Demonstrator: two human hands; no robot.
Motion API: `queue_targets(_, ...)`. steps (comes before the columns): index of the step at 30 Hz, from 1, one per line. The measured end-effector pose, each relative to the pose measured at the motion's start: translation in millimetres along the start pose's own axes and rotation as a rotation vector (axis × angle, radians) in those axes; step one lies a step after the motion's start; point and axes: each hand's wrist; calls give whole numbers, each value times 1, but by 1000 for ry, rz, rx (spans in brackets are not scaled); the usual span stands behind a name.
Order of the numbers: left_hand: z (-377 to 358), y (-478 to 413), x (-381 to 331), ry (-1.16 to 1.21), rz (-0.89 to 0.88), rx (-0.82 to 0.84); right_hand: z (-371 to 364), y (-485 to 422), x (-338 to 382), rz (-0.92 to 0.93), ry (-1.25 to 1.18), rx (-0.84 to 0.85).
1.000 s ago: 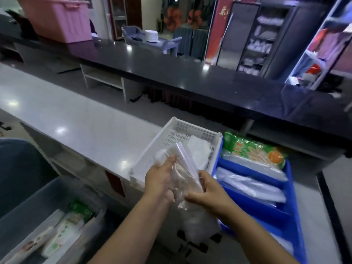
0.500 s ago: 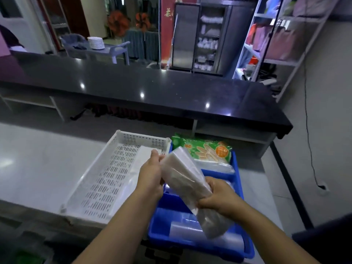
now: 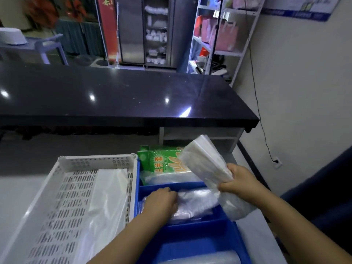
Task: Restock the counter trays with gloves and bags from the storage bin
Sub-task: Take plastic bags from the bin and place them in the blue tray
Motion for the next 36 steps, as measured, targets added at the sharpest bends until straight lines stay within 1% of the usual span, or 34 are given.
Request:
queue_targets(3, -5, -7, 0, -70, 8, 47, -1, -6, -1, -24, -27, -10)
queue_targets(8, -12, -9, -2, -107, 18, 95, -1, -13, -3, -28, -25, -21)
queue_targets(12, -11, -9, -3, -59, 25, 80, 2, -22, -2, 5, -37, 3)
queue_targets(14, -10, -7, -7, 0, 23, 58, 6, -27, 0, 24, -39, 20)
queue_targets(17, -6, -6, -15, 85, 65, 19, 13, -32, 4, 54, -31, 33)
queue_targets(19, -5, -7, -19, 110, 68, 44, 18, -35, 7, 82, -39, 51)
queue_targets(23, -3, -11, -26, 60, 65, 101, 24, -37, 13, 132, -31, 67)
queue_targets(27, -3, -6, -32, 56, 94, 60, 21, -40, 19, 194, 27, 76)
queue_targets(30, -4, 7, -35, 99, 92, -49, 15, -45, 23, 262, 88, 65)
queue_targets(33, -9, 25, -36, 208, 84, -162, 4, -48, 31, 358, 236, 44)
queue_targets(36, -12, 38, -39, 131, 81, -198, -17, -49, 39, 491, 483, 6)
Point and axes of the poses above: each hand's wrist, its own y-axis away from the middle knuckle, its own z-axis out of the back of the hand, x = y × z, and after that the axes turned 9 degrees about -z, right-handed
